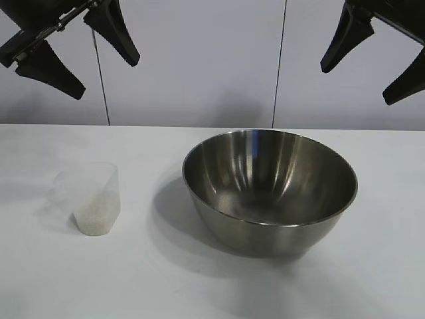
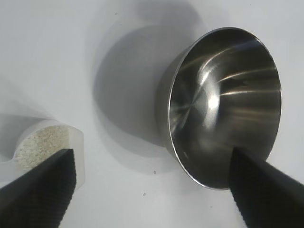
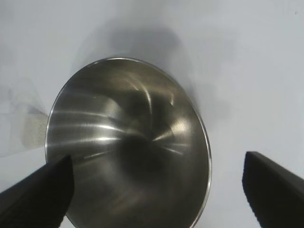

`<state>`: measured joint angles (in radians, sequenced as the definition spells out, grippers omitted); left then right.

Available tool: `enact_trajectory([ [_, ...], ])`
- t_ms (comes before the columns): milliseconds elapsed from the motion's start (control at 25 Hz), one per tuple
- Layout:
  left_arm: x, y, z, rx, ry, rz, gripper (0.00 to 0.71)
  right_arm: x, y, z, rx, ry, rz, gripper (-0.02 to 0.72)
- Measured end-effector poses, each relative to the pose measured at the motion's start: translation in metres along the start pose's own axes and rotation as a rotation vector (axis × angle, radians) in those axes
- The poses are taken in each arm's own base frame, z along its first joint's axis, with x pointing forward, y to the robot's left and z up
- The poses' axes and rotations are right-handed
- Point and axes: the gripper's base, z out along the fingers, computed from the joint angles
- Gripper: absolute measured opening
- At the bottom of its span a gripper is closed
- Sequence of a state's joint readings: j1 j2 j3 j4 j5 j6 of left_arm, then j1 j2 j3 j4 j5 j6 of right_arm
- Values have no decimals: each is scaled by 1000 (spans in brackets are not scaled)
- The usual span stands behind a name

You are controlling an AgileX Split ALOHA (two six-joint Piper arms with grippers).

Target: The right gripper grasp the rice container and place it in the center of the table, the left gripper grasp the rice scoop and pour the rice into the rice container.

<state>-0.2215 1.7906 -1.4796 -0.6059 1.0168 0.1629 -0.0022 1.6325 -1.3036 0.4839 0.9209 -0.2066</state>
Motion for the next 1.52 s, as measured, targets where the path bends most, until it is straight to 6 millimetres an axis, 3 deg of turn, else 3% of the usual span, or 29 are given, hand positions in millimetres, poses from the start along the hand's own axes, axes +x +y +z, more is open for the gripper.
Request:
enact_trajectory([
  [560,0,0,0,0,0,0,630,3,0,0,-2,30,-67,661],
  [880,0,0,0,0,0,0,630,14,-15,12,92,53,-111,661],
  [1080,0,0,0,0,0,0,630,22,-15,32,99,54,-110,661],
  [1280,0,0,0,0,0,0,630,29,-5,76,88,133,-126,661],
  [1520,0,0,0,0,0,0,630,36,-15,114,109,198,-90,661],
])
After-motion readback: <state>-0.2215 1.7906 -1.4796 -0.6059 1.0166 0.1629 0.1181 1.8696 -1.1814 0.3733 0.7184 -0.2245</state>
